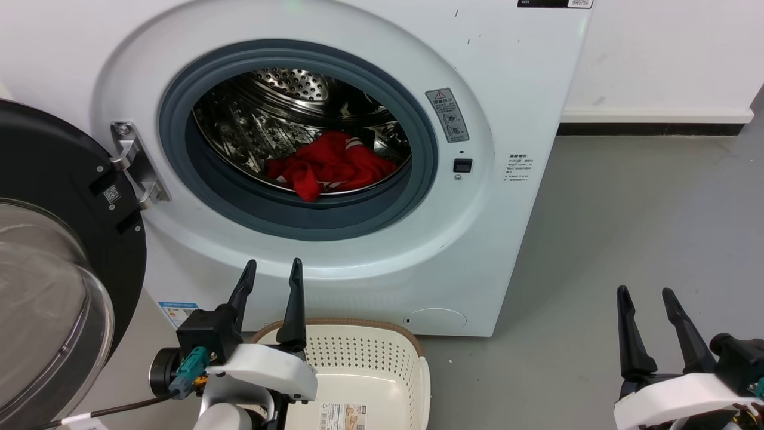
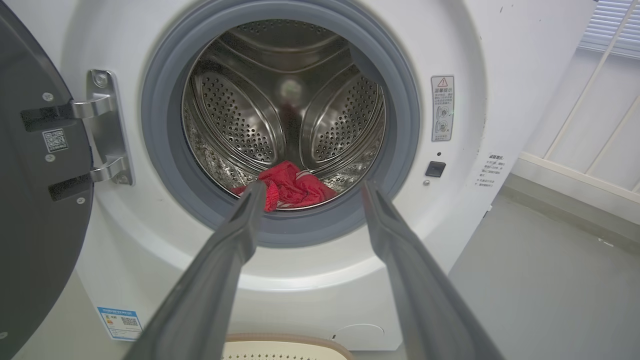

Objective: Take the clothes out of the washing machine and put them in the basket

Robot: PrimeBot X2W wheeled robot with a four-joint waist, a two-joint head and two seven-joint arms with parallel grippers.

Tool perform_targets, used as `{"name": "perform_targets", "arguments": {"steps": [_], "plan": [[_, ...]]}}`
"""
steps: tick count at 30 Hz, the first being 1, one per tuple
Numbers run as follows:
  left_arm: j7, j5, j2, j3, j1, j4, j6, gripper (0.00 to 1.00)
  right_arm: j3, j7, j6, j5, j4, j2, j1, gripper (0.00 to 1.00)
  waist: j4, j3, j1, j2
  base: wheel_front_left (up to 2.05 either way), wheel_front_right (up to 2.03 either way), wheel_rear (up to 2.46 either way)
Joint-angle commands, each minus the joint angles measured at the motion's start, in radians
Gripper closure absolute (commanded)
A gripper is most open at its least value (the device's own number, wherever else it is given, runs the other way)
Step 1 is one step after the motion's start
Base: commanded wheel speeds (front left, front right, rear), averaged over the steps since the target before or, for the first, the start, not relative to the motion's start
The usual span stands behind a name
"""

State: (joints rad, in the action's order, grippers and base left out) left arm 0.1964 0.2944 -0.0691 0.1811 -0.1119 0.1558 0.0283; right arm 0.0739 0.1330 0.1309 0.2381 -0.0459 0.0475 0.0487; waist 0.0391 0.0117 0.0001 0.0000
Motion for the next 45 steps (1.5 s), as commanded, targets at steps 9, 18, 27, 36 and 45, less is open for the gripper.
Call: {"name": "perform_targets", "arguments": {"steps": [9, 18, 27, 36, 45], "plan": [[0.023, -0.082, -0.007, 0.005, -0.012, -0.004, 0.019, 0.00, 0.007, 0.005, 0.000, -0.090, 0.018, 0.004, 0.021, 0.00, 0.007, 0.000, -0.0001, 0.0000, 0.00, 0.00, 0.00], [0.041, -0.151, -0.008, 0.009, -0.005, 0.012, 0.029, 0.00, -0.001, 0.010, 0.000, -0.154, 0.020, 0.004, 0.029, 0.00, 0.008, 0.003, -0.0001, 0.0000, 0.00, 0.00, 0.00], [0.059, -0.205, -0.005, 0.007, 0.002, 0.029, 0.031, 0.00, 0.001, 0.014, 0.000, -0.212, 0.022, 0.004, 0.038, 0.00, 0.011, 0.003, -0.0001, 0.0000, 0.00, 0.00, 0.00], [0.071, -0.236, 0.001, 0.004, 0.000, 0.040, 0.033, 0.00, 0.008, 0.020, 0.000, -0.242, 0.021, 0.004, 0.040, 0.00, 0.015, 0.004, -0.0001, 0.0000, 0.00, 0.00, 0.00], [0.069, -0.213, 0.008, -0.014, -0.001, 0.049, 0.019, 0.00, 0.013, 0.015, 0.000, -0.221, 0.010, 0.004, 0.036, 0.00, 0.013, 0.004, -0.0001, 0.0000, 0.00, 0.00, 0.00]]}}
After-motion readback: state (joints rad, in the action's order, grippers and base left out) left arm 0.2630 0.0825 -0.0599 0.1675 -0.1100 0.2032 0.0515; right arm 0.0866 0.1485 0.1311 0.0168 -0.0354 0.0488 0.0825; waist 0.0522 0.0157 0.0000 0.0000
